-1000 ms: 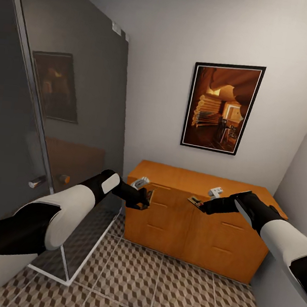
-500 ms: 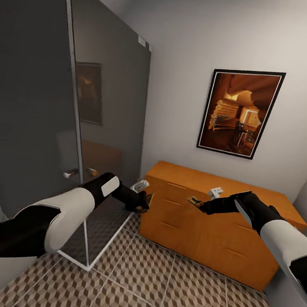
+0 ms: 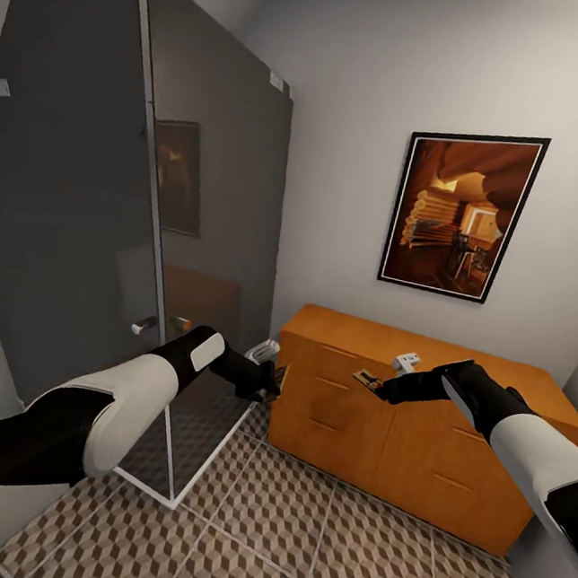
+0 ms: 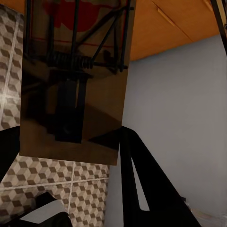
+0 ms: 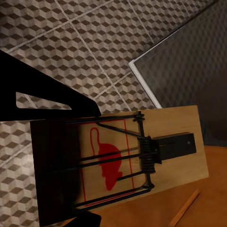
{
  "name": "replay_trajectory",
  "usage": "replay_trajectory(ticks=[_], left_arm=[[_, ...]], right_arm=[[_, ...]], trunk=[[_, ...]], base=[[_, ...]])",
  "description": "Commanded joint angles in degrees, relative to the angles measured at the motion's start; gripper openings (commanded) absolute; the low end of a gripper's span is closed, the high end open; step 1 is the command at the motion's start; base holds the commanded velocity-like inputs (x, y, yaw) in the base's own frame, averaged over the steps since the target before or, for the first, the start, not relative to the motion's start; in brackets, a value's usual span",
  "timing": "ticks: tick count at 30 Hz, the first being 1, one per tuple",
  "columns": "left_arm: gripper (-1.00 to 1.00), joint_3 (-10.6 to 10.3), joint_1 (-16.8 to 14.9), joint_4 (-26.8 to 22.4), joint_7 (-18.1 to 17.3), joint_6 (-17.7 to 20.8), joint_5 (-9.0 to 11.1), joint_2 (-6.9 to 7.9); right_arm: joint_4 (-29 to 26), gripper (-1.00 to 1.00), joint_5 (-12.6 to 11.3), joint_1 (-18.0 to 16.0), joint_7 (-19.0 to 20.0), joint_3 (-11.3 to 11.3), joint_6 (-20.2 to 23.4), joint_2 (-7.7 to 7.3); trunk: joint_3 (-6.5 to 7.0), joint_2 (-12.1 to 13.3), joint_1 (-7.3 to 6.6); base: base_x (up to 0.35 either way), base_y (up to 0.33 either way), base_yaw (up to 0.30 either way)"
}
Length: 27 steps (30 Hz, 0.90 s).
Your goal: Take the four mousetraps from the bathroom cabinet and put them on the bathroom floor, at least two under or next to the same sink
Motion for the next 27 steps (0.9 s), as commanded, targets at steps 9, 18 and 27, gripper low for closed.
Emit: replay_trajectory(ticks=[9,18,27], left_arm=[[-1.00,-0.01,0.39,-0.02,-0.14,0.18,-0.26,0.01],[-1.00,-0.01,1.34,-0.04,-0.03,0.11,-0.32,0.41],[-1.00,-0.01,1.44,-0.02,0.03,0.09,-0.33,0.69]], right_arm=[[-0.09,-1.00,-0.65,-0.07,-0.05,0.33,0.46,-0.06],[-0.09,-1.00,-0.62,-0.07,-0.05,0.33,0.49,-0.06],[-0.05,-1.00,-0.59,-0.07,-0.05,0.33,0.50,-0.06]], trunk=[[-0.11,-0.10,0.02],[-0.11,-0.10,0.02],[-0.11,-0.10,0.02]], base=[[0.000,0.000,0.184],[0.000,0.000,0.280],[0.000,0.000,0.289]])
